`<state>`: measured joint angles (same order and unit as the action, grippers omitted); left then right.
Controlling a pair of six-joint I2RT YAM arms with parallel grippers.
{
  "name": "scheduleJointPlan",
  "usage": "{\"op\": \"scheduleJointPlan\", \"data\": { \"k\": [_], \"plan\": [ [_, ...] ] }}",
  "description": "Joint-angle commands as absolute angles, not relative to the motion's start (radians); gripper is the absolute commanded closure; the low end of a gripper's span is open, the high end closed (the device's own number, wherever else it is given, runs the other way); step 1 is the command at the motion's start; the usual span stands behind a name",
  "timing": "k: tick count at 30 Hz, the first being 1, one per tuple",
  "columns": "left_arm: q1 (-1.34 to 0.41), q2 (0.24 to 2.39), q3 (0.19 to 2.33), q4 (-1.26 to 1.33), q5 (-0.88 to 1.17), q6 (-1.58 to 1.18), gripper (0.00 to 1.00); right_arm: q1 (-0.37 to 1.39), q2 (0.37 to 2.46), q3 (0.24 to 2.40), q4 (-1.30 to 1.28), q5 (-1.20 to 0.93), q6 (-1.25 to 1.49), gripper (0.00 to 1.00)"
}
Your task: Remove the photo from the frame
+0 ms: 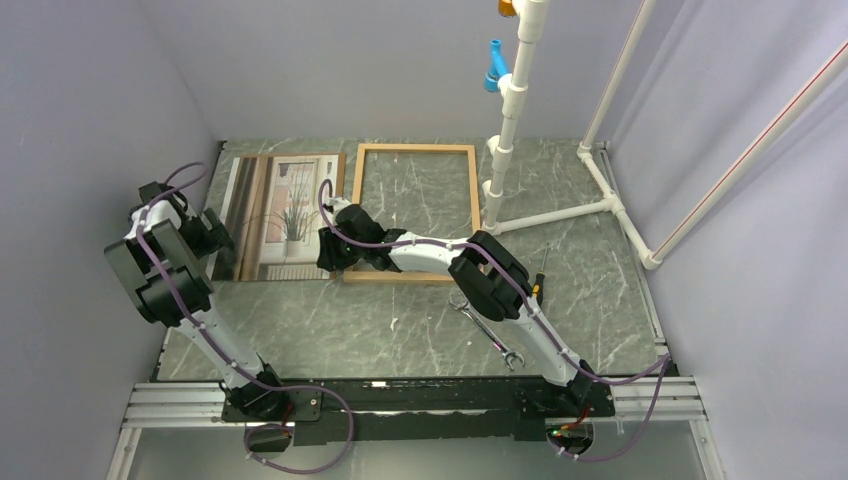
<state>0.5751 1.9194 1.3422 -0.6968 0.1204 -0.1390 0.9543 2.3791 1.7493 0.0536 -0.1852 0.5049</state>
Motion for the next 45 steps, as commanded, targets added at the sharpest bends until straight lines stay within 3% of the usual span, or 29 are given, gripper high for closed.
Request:
{"op": "scheduleJointPlan", "data": {
  "k": [1,12,19,22,33,45],
  "plan": [
    [0.571,1.818,1.346,-0.682,0.192,-0.139,0.08,0.955,2.394,1.748,-0.005,-0.195,0.497,0.61],
    [0.562,1.807,1.346,-0.681,0.224,-0.144,0.12,0.955,2.390,1.765,-0.025,-0.194,0.473,0.58],
    [0.546,1.834,1.348,-0.683,0.239,-0.144,0.12,0.955,2.318,1.776,-0.054,-0.208,0.377,0.38],
    [0.537,1.840,1.347,-0.688,0.245,-0.144,0.12,0.956,2.299,1.796,-0.067,-0.220,0.354,0.34],
    [0.495,1.865,1.335,-0.708,0.228,-0.132,0.10,0.956,2.298,1.842,-0.109,-0.211,0.327,0.30],
    [0.501,1.826,1.338,-0.716,0.102,-0.125,0.01,0.954,2.333,1.885,-0.085,-0.296,0.337,0.29]
  ]
}}
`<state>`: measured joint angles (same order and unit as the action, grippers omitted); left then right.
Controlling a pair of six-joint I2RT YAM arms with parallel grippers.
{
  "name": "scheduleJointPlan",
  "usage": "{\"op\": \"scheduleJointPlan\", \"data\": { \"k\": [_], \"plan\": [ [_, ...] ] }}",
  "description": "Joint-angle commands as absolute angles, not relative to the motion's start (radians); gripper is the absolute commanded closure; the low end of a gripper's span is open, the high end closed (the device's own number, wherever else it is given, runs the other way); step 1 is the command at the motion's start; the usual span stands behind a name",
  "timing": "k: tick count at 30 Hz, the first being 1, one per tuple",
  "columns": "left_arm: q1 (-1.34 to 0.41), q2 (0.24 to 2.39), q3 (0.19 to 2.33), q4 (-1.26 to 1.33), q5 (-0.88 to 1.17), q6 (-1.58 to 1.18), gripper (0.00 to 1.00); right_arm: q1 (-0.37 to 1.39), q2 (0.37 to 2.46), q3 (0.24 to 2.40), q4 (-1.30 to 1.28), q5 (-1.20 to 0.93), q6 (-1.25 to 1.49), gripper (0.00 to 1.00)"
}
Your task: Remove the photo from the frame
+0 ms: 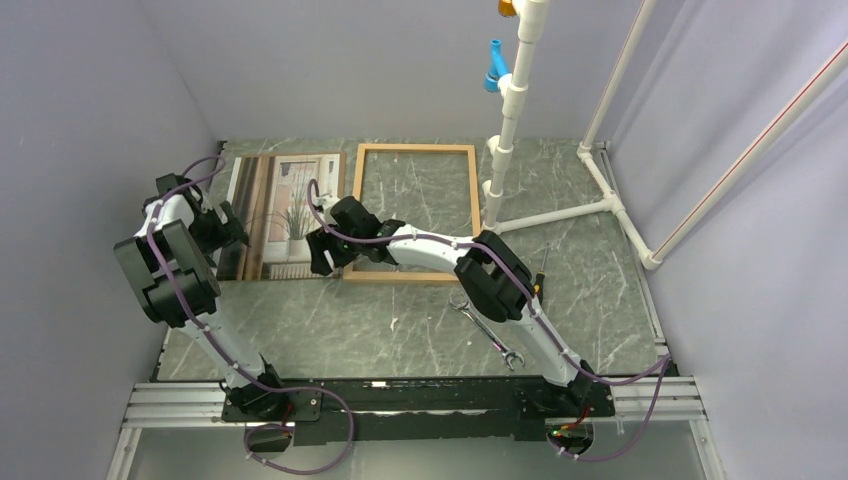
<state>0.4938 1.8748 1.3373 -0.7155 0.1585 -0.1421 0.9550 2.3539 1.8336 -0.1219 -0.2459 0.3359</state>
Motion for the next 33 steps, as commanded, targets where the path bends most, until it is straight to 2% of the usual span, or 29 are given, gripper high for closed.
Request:
{"op": "scheduleJointPlan", "data": {
  "k": [1,12,17,25,33],
  "plan": [
    [0.505,1.834,1.342,-0.720,0.100,-0.122,0.01,0.954,2.339,1.884,-0.079,-0.306,0.344,0.30],
    [0.551,1.849,1.340,-0.716,0.084,-0.106,0.01,0.929,2.398,1.861,-0.055,-0.369,0.377,0.51],
    [0.554,1.860,1.334,-0.715,0.070,-0.086,0.01,0.919,2.407,1.845,-0.057,-0.370,0.374,0.53],
    [0.565,1.920,1.321,-0.703,0.181,-0.056,0.01,0.918,2.408,1.838,-0.046,-0.390,0.379,0.54],
    [0.568,1.926,1.331,-0.718,0.108,-0.055,0.01,0.919,2.411,1.838,-0.046,-0.397,0.382,0.54]
  ]
}}
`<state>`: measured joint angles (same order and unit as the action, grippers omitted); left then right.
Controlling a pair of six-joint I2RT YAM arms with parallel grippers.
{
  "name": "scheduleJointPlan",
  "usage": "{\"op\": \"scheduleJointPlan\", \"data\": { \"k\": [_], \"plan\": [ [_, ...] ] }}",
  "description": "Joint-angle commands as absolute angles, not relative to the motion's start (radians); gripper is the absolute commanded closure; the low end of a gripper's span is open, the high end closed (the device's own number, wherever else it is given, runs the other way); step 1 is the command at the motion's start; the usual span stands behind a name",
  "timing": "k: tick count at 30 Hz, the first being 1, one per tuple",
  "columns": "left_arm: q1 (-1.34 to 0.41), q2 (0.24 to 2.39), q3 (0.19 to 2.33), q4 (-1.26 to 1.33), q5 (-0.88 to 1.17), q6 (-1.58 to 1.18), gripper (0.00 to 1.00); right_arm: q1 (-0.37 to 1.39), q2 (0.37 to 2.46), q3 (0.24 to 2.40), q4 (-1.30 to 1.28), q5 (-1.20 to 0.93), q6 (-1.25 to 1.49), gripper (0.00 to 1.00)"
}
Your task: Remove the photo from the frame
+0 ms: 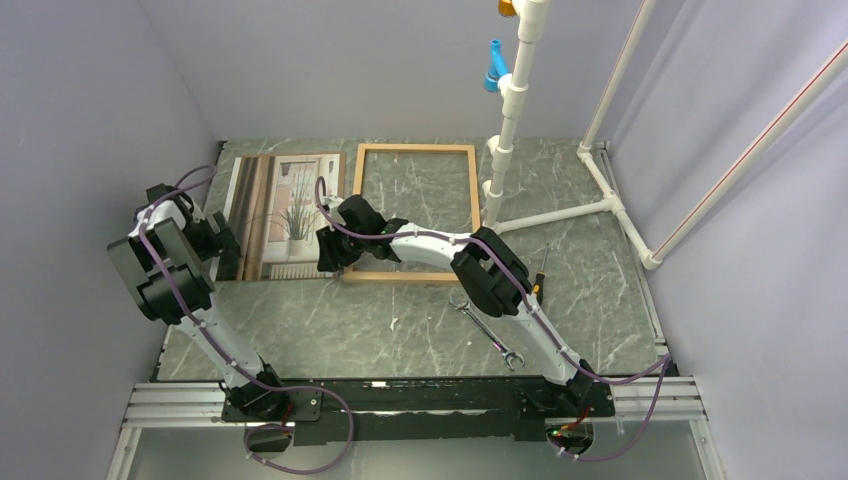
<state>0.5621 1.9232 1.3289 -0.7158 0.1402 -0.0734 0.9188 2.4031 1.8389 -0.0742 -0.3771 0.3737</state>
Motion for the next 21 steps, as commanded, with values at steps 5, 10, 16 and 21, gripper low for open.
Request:
{"op": "scheduleJointPlan", "data": {
  "k": [5,10,16,21],
  "plan": [
    [0.569,1.917,1.327,-0.722,0.105,-0.062,0.01,0.919,2.407,1.835,-0.043,-0.393,0.380,0.54],
    [0.569,1.918,1.322,-0.730,0.226,-0.066,0.01,0.919,2.408,1.835,-0.042,-0.396,0.382,0.55],
    [0.569,1.854,1.292,-0.719,0.287,-0.076,0.06,0.919,2.420,1.851,-0.046,-0.404,0.389,0.55],
    [0.568,1.800,1.283,-0.709,0.339,-0.082,0.15,0.919,2.417,1.846,-0.053,-0.398,0.385,0.54]
  ]
}}
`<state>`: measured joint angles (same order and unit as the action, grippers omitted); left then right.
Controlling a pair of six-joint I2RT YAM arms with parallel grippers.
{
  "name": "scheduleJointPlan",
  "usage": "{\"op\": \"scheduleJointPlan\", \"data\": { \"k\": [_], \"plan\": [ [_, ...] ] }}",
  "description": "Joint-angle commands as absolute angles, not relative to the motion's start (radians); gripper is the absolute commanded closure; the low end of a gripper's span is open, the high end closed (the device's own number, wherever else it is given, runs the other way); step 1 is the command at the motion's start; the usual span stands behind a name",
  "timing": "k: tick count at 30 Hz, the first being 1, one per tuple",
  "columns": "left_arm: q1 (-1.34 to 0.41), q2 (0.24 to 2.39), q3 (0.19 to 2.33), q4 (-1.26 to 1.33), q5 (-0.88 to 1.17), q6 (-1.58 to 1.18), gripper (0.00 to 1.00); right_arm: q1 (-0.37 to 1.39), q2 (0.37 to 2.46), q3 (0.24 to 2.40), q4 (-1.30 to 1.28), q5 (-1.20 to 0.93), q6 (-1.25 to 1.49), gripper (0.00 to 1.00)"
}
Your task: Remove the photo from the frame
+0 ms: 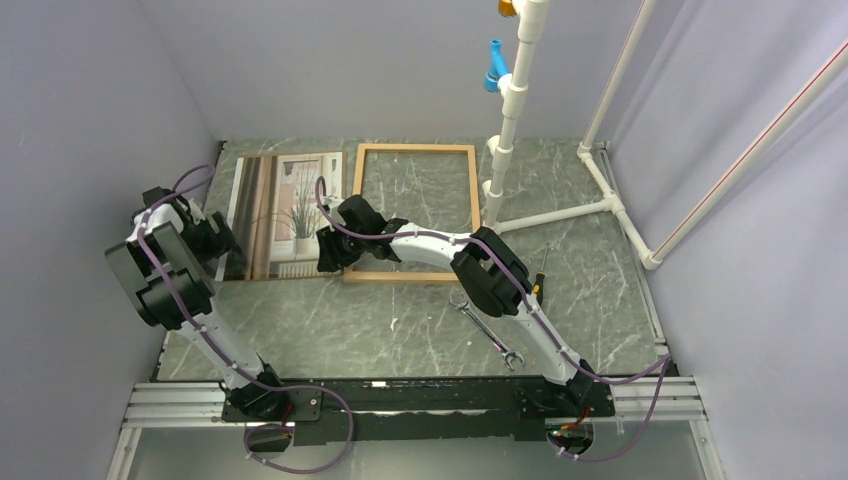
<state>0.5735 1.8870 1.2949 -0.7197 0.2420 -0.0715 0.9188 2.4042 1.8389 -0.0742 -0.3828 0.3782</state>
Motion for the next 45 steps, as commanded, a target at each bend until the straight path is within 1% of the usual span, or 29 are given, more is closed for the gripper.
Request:
{"op": "scheduleJointPlan", "data": {
  "k": [1,9,13,16,21,29,31,35,37,45],
  "plan": [
    [0.568,1.790,1.279,-0.705,0.338,-0.084,0.16,0.919,2.415,1.843,-0.051,-0.395,0.385,0.55],
    [0.568,1.804,1.287,-0.715,0.354,-0.091,0.27,0.919,2.443,1.872,-0.067,-0.401,0.387,0.55],
    [0.569,1.819,1.288,-0.721,0.352,-0.096,0.41,0.920,2.443,1.873,-0.070,-0.394,0.382,0.55],
    [0.568,1.830,1.286,-0.721,0.358,-0.102,0.47,0.919,2.439,1.870,-0.069,-0.391,0.382,0.55],
    [0.568,1.864,1.279,-0.720,0.351,-0.102,0.61,0.920,2.439,1.874,-0.072,-0.391,0.379,0.55],
    [0.568,1.898,1.288,-0.732,0.338,-0.094,0.78,0.921,2.442,1.880,-0.078,-0.381,0.373,0.55],
    [0.567,1.892,1.293,-0.734,0.334,-0.095,0.87,0.920,2.444,1.881,-0.080,-0.382,0.371,0.55],
    [0.566,1.885,1.297,-0.737,0.329,-0.095,0.93,0.922,2.444,1.882,-0.082,-0.378,0.371,0.55],
    [0.566,1.887,1.300,-0.742,0.325,-0.096,1.00,0.924,2.447,1.884,-0.084,-0.379,0.371,0.55],
    [0.559,1.861,1.315,-0.759,0.294,-0.112,1.00,0.927,2.453,1.894,-0.087,-0.382,0.377,0.55]
  ]
}}
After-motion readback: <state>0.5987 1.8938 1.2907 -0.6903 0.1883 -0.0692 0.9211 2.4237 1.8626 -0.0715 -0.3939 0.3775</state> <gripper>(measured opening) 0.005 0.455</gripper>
